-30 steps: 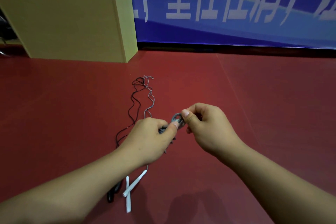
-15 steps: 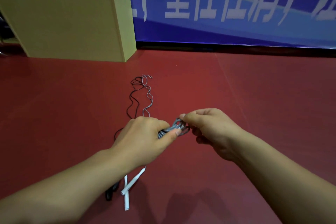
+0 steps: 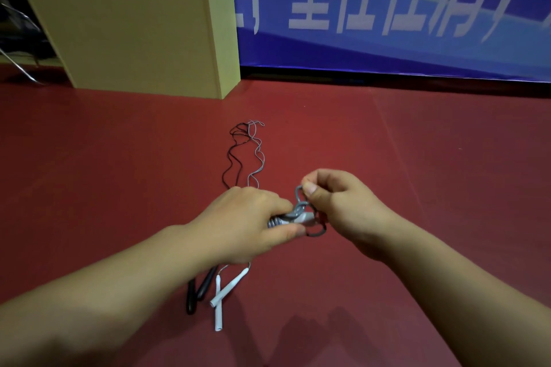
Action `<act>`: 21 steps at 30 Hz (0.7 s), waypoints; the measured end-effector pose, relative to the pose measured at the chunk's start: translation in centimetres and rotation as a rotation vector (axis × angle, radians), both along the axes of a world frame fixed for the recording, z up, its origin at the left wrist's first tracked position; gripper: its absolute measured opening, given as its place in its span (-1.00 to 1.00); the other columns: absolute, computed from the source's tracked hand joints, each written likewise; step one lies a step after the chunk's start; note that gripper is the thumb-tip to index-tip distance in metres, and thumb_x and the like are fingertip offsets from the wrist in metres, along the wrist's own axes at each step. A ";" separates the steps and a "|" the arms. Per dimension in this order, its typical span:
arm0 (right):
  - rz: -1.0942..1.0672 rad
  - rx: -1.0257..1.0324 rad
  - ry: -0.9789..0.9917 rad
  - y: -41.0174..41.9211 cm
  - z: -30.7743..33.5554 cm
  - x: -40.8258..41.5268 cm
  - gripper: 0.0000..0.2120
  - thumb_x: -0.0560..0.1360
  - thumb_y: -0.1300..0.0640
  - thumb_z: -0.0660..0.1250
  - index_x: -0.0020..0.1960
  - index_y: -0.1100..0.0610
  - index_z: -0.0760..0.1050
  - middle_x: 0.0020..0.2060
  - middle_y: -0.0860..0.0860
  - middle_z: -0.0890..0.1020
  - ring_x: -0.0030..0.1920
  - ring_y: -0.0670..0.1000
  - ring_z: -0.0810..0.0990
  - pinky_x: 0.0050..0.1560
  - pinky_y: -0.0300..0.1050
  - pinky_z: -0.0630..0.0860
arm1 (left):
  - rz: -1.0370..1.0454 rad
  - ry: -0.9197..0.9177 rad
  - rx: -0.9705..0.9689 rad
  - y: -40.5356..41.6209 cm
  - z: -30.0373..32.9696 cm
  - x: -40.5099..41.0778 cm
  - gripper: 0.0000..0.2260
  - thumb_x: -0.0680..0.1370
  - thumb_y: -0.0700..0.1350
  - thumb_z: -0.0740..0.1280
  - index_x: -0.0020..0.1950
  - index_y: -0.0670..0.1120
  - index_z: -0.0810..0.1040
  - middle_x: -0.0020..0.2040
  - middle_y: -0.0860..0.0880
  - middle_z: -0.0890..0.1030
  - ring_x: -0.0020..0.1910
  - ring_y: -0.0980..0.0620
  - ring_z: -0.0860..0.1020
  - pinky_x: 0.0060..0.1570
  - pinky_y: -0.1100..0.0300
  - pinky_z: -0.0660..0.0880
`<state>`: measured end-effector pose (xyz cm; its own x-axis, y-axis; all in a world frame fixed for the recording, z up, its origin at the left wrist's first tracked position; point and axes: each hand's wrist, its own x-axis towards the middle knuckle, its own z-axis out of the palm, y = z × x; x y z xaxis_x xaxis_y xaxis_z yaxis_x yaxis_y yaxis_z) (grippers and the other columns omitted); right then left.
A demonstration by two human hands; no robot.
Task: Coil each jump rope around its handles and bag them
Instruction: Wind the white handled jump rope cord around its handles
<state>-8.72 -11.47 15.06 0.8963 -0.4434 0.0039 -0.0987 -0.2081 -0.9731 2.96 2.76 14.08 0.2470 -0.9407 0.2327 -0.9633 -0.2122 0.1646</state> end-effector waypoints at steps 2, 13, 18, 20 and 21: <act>0.003 0.031 -0.126 0.1 0.3 0.4 -0.78 0.62 0.27 0.20 -0.19 0.11 0.46 -0.37 0.00 0.49 -0.38 -0.10 0.44 -0.33 -0.21 0.41 | 0.075 0.263 -0.072 0.1 0.1 0.4 -0.64 0.51 0.29 0.23 -0.21 0.01 0.45 -0.39 0.00 0.46 -0.37 0.01 0.42 -0.32 0.05 0.38; 0.025 0.136 -0.149 3.0 1.1 4.1 -0.82 0.58 0.21 0.30 -0.19 0.09 0.54 -0.35 -0.03 0.56 -0.42 -0.19 0.44 -0.37 -0.35 0.35 | 0.238 0.498 -0.036 3.6 0.8 2.2 -0.59 0.55 0.27 0.22 -0.23 -0.06 0.45 -0.46 0.14 0.45 -0.49 0.18 0.37 -0.40 0.22 0.33; 0.050 0.389 -0.026 4.9 0.6 6.5 -0.82 0.57 0.16 0.30 -0.19 0.04 0.58 -0.29 -0.01 0.59 -0.29 -0.06 0.42 -0.21 -0.11 0.31 | 0.326 0.478 -0.126 6.2 1.7 2.6 -0.61 0.57 0.24 0.24 -0.24 -0.06 0.46 -0.47 0.13 0.45 -0.50 0.19 0.36 -0.40 0.21 0.32; 0.056 0.453 -0.008 5.7 0.5 7.6 -0.85 0.57 0.15 0.30 -0.16 0.04 0.58 -0.30 -0.05 0.63 -0.28 -0.07 0.47 -0.18 -0.09 0.32 | 0.367 0.486 -0.121 7.1 1.6 3.2 -0.59 0.57 0.26 0.23 -0.19 -0.08 0.48 -0.42 0.08 0.48 -0.46 0.13 0.41 -0.36 0.16 0.37; 0.052 0.490 -0.008 5.8 0.2 7.9 -0.87 0.56 0.13 0.31 -0.14 0.03 0.58 -0.31 -0.06 0.63 -0.29 -0.07 0.47 -0.18 -0.09 0.32 | 0.383 0.505 -0.098 7.0 1.6 3.5 -0.59 0.57 0.27 0.23 -0.19 -0.07 0.49 -0.40 0.06 0.50 -0.45 0.12 0.43 -0.35 0.16 0.38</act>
<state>-0.81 -5.63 15.30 0.9181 -0.3492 -0.1874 -0.0929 0.2701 -0.9583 6.47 9.79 15.65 0.6630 -0.7442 0.0806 -0.6211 -0.4869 0.6141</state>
